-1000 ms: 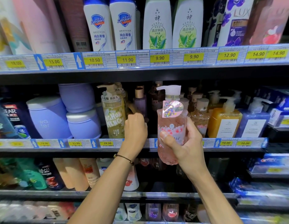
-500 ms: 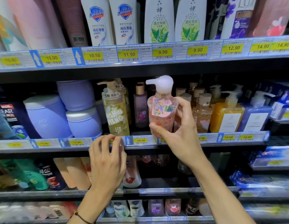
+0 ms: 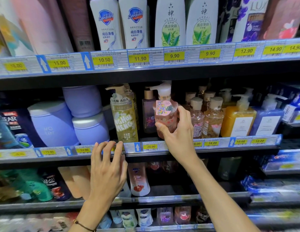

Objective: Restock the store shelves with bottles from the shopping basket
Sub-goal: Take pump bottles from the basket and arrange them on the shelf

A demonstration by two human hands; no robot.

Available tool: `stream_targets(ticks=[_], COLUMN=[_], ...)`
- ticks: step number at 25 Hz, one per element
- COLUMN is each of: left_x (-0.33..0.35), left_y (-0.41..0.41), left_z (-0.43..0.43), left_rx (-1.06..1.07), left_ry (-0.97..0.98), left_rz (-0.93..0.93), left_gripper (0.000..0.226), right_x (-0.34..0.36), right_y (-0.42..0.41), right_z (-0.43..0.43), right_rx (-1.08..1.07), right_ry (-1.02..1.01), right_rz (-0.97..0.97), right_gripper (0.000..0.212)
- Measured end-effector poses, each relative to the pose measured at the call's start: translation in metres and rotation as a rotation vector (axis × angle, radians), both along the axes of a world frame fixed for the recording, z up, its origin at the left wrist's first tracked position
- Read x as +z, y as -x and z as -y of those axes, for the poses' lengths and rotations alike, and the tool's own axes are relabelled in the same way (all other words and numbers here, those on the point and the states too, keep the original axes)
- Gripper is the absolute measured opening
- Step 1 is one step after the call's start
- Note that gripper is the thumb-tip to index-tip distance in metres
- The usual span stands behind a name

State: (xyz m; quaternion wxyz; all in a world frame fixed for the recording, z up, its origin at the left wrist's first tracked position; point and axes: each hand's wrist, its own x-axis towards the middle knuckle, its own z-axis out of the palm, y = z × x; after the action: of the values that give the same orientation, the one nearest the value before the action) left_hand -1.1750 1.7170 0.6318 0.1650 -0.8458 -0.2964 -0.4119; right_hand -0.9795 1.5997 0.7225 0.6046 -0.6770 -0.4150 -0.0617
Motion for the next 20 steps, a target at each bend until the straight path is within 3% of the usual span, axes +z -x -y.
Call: stream_targets(ticks=[3,8,13,20], left_x=[-0.002,-0.005,-0.007,-0.009], left_y=[-0.001,-0.002,-0.002,-0.002], left_z=[-0.003,-0.004,-0.006,-0.007], left_rx=[-0.003,-0.011,-0.020,-0.035], left_ry=[-0.013,-0.036,-0.040,-0.038], left_rz=[0.017,0.039,0.038,0.054], left_gripper=[0.046,0.046,0.046,0.046], right_x=[-0.001,-0.002,-0.005,-0.019], right_y=[0.005,0.011,0.017,0.032], right_z=[-0.004,-0.008,-0.011,-0.010], right_rx=[-0.037,-0.069,-0.256,-0.414], right_ry=[0.074,0.159,0.283,0.284], right_rz=[-0.033,-0.060,0.170,0.239], right_gripper=[0.062,0.070,0.066,0.070])
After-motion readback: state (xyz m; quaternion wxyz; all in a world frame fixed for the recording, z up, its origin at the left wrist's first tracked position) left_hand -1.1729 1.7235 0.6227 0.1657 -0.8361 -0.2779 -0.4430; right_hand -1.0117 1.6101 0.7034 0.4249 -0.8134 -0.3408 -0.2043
